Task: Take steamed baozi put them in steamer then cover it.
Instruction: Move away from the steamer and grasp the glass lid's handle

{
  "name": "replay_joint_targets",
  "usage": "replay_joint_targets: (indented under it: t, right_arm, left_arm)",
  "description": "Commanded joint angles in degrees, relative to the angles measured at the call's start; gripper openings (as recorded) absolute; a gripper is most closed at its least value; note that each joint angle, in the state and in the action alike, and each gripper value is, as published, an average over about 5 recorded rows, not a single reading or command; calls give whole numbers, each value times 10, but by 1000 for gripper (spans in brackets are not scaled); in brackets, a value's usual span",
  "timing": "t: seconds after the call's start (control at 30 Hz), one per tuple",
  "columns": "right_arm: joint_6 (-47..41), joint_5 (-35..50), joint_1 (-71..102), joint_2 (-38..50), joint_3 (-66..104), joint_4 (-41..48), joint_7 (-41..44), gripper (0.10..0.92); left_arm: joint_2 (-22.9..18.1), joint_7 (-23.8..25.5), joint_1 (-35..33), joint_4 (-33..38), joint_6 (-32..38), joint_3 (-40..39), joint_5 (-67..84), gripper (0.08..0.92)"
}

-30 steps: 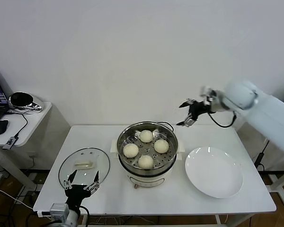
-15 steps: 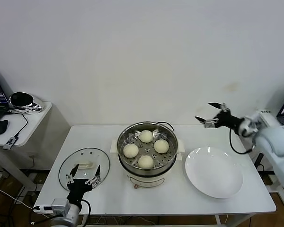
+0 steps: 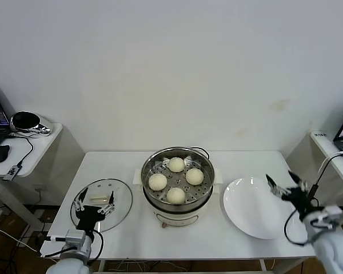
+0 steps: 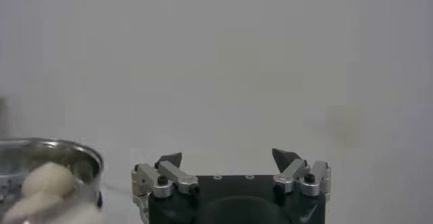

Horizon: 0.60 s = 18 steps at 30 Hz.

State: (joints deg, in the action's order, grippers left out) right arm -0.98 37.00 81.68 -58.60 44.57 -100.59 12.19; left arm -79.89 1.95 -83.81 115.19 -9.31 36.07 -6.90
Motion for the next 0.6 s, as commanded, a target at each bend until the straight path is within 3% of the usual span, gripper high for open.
replay_joint_targets:
  t: [0.03, 0.37, 0.6]
  right_arm:
    - [38, -2, 84, -133, 53, -10, -35, 823]
    - [37, -35, 91, -127, 34, -29, -30, 823]
    - [37, -52, 89, -126, 23, -27, -29, 823]
  left_arm:
    - [42, -75, 37, -113, 170, -3, -326, 823]
    - [109, -121, 30, -172, 159, -20, -607, 823]
    - [139, -266, 54, -251, 110, -72, -714, 823]
